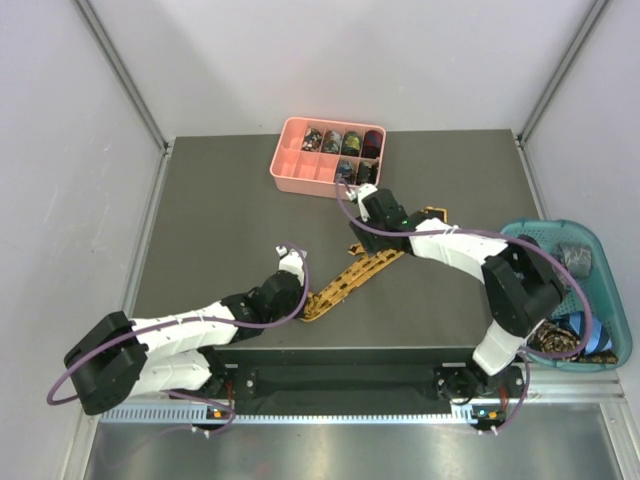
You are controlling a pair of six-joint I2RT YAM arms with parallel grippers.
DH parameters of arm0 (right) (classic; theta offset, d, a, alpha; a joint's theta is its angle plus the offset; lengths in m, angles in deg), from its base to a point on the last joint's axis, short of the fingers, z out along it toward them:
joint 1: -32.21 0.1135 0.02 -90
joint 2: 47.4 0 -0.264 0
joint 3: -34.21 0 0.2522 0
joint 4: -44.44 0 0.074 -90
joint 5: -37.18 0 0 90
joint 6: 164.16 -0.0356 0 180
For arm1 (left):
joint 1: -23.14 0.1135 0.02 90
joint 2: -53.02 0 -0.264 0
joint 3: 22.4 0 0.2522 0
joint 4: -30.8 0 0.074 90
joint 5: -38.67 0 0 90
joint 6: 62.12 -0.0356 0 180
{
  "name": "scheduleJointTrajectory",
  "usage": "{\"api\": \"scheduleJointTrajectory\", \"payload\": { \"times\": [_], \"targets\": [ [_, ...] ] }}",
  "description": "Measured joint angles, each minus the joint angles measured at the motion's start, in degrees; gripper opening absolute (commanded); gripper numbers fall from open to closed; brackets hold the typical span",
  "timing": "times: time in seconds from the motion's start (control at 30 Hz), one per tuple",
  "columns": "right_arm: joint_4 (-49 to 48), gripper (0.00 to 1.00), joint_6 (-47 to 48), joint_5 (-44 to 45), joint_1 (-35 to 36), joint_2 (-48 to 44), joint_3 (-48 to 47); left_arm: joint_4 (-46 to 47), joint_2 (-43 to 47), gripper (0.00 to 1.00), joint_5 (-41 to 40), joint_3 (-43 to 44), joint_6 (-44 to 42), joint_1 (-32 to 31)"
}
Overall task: Roll the ties
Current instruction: Flatten the tie
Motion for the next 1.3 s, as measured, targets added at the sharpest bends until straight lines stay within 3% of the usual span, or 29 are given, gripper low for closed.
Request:
{"api": "scheduleJointTrajectory", "payload": {
  "times": [0.33, 0.5, 0.63, 0.7, 0.73, 0.77, 1.0, 1.17, 1.2, 1.23, 1.3],
  "targets": [
    [0.4, 0.58, 0.1, -9.6, 1.4, 8.9, -6.7, 0.1, 0.0, 0.00, 0.3, 0.0, -0.4, 0.0],
    [0.5, 0.50, -0.1, -11.6, 1.9, 12.3, -8.1, 0.1, 0.0, 0.00, 0.4, 0.0, -0.5, 0.0],
    [0.1, 0.34, -1.2, -11.0, 2.0, 14.1, -9.7, 0.1, 0.0, 0.00, 0.4, 0.0, -0.6, 0.0],
    [0.3, 0.17, -1.5, -9.6, 2.0, 14.7, -10.4, 0.1, 0.0, 0.00, 0.5, 0.0, -0.7, 0.0],
    [0.3, 0.04, -2.1, -8.6, 2.0, 14.8, -10.6, 0.1, 0.0, 0.00, 0.5, 0.0, -0.7, 0.0],
    [0.3, 0.00, -2.5, -8.0, 2.0, 14.9, -10.7, 0.1, 0.0, 0.00, 0.5, 0.0, -0.7, 0.0],
    [-1.1, 0.00, -4.8, -6.7, -0.2, 12.6, -8.0, 0.2, 0.0, 0.00, 0.6, 0.0, -0.9, 0.0],
    [-2.4, 0.00, -7.3, -10.2, -11.0, 5.2, -4.2, 0.2, 0.1, 0.00, 0.7, 0.0, -1.1, -0.1],
    [-3.1, 0.04, -8.0, -11.3, -14.2, 3.6, -4.0, 0.2, 0.1, 0.00, 0.8, 0.0, -1.1, -0.1],
    [-3.9, 0.22, -8.8, -12.6, -17.4, 2.3, -3.9, 0.2, 0.2, 0.00, 0.8, 0.0, -1.1, -0.1],
    [-5.4, 0.32, -10.6, -14.1, -22.8, 0.7, -4.0, 0.2, 0.2, 0.00, 0.8, 0.0, -1.1, -0.1]
  ]
}}
